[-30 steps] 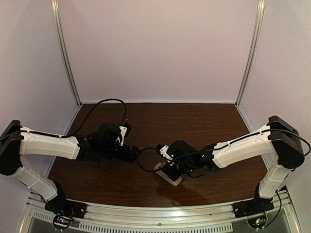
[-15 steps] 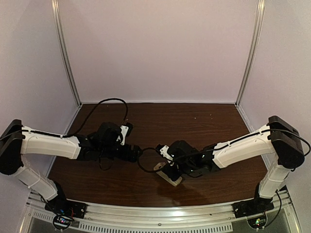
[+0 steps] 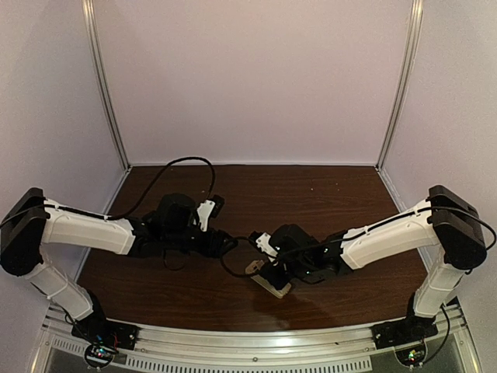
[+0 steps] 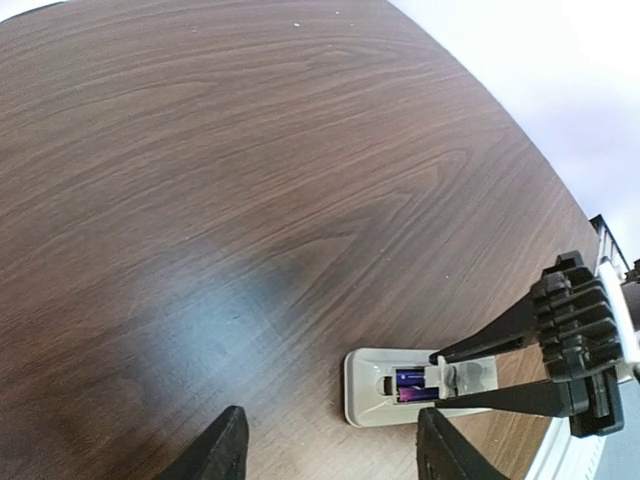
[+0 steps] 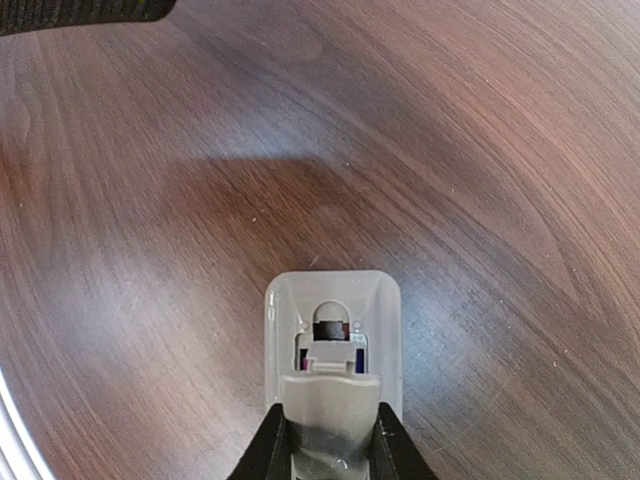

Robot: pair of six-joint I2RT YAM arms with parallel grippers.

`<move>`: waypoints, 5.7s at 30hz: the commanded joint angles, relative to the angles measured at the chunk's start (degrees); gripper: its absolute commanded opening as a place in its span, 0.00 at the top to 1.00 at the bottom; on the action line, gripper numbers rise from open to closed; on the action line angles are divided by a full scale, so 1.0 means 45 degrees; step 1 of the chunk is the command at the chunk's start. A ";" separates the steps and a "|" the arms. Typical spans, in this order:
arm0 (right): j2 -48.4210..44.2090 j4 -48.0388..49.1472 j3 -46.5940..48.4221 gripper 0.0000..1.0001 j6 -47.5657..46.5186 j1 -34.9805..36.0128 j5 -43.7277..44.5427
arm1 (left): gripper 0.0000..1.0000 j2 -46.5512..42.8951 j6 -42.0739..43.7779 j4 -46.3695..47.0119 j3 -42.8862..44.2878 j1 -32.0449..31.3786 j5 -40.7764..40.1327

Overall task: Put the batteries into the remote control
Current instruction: Load the battery cover onto the remote control without the battery cover, then press the battery cover onto the remote control.

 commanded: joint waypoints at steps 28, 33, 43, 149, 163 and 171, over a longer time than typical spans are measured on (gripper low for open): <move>0.0794 -0.1401 0.0178 0.77 -0.0139 -0.0204 -0.1236 | 0.42 0.0503 -0.0053 0.0856 -0.0232 0.0196 0.0649; 0.0822 -0.1474 0.0181 0.76 -0.0063 -0.0206 -0.1153 | 0.42 0.0930 -0.0241 0.1449 -0.0272 0.0194 0.1190; 0.0853 -0.1555 0.0156 0.66 0.0009 -0.0209 -0.1019 | 0.43 0.1396 -0.0300 0.1771 -0.0233 0.0195 0.1309; 0.0620 0.1492 -0.1859 0.91 0.2862 -0.1568 -0.3713 | 0.63 0.5704 0.1834 -0.1026 0.2733 -0.0998 0.0877; 0.0992 0.1301 -0.2115 0.92 0.2936 -0.1490 -0.3750 | 0.66 0.5195 0.1636 -0.0759 0.1690 -0.0996 0.0945; 0.0953 0.1347 -0.2348 0.92 0.3015 -0.1421 -0.3753 | 0.70 0.3983 0.1408 0.0135 0.1127 -0.0958 0.0895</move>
